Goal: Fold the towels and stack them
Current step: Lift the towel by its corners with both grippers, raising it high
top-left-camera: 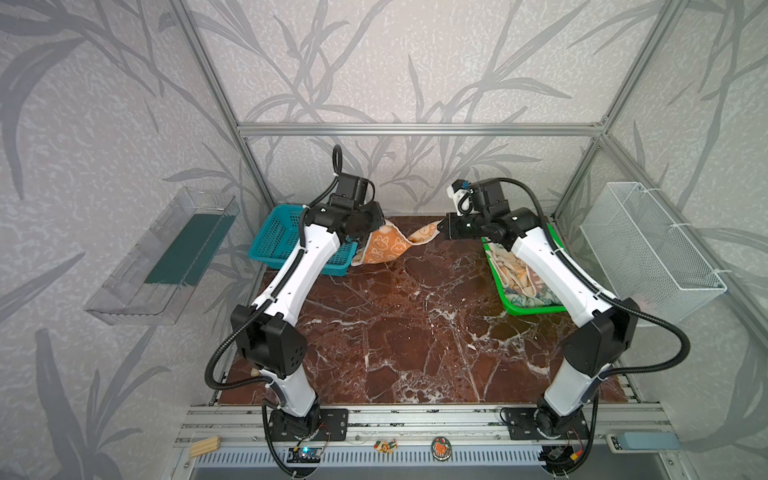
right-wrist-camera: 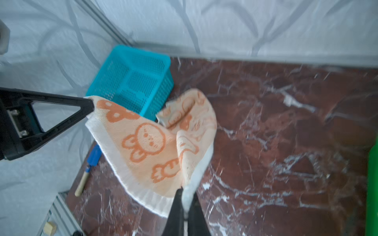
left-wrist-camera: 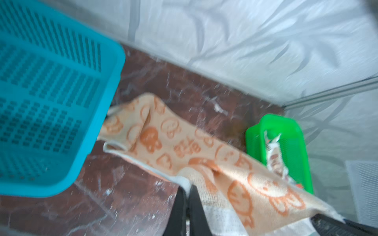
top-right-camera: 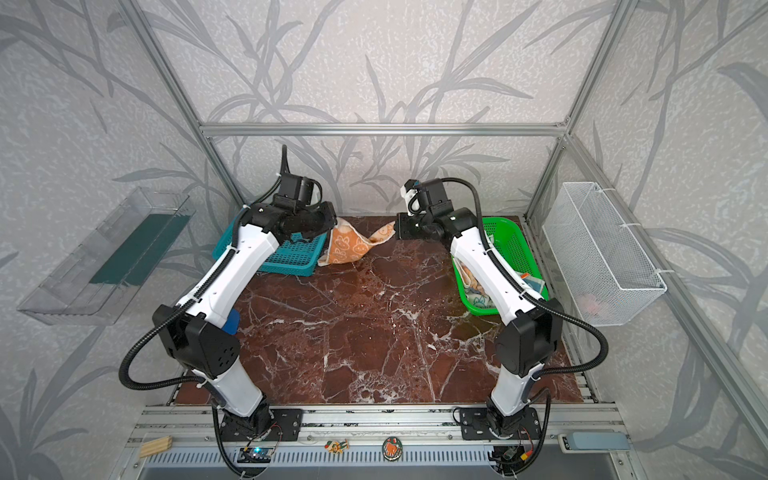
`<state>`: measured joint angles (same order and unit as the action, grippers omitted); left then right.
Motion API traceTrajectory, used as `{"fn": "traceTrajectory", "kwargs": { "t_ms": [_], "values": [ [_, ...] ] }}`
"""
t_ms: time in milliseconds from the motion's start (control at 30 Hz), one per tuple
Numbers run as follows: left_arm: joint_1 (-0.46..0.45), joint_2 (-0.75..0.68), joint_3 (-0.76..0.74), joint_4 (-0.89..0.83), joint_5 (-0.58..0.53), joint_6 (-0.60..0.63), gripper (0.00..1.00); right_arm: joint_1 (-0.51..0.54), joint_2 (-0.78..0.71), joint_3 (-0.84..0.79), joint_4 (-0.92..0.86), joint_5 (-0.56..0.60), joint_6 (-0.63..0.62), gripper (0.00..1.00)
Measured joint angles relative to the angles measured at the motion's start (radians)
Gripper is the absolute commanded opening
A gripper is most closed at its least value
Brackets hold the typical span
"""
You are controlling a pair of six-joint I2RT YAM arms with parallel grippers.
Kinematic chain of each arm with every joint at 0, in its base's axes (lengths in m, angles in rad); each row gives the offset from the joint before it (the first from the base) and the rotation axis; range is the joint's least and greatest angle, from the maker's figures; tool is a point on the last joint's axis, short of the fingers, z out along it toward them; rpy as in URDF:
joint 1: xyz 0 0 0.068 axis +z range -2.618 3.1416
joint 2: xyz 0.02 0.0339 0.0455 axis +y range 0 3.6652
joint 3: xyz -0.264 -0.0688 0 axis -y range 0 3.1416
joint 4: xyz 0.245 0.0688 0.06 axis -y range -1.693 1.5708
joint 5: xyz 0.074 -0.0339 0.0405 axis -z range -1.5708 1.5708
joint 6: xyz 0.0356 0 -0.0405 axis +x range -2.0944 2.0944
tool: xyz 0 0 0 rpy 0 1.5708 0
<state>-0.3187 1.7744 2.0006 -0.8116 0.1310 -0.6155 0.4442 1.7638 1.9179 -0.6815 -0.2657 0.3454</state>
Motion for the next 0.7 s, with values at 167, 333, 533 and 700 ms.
{"fn": "traceTrajectory", "kwargs": {
  "t_ms": [167,333,533,700],
  "values": [
    [0.035,0.233,0.581,-0.146,0.005,0.028,0.00,-0.049,0.070,0.350,-0.078,0.009,-0.011,0.00],
    [0.064,0.341,0.814,-0.211,0.062,0.021,0.00,-0.060,0.232,0.800,-0.226,0.013,-0.039,0.00],
    [0.055,0.176,0.505,-0.160,0.085,0.024,0.00,-0.051,0.266,0.927,-0.373,-0.009,-0.068,0.00],
    [0.036,0.043,0.420,-0.159,0.072,0.056,0.00,-0.042,0.105,0.618,-0.350,-0.007,-0.093,0.00]
  ]
}}
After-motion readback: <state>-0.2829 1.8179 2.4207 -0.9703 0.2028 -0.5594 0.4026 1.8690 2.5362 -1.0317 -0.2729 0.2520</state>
